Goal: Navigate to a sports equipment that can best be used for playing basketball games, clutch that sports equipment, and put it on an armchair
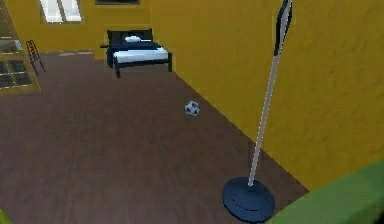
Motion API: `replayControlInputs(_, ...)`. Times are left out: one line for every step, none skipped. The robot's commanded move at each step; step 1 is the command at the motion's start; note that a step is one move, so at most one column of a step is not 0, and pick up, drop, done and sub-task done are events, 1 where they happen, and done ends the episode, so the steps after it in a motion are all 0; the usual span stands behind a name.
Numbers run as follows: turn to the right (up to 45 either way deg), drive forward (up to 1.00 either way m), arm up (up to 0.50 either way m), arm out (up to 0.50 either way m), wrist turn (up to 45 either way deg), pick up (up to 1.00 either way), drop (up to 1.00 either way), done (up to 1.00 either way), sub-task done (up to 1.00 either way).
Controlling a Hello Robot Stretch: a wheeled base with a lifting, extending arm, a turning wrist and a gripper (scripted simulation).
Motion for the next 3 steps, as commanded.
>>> replayControlInputs(0.0,0.0,-0.4,0.0,0.0,0.0,0.0,0.0,0.0)
replayControlInputs(0.0,0.0,-0.32,0.0,0.0,0.0,0.0,0.0,0.0)
replayControlInputs(0.0,0.0,0.0,0.0,0.0,0.0,1.0,0.0,0.0)
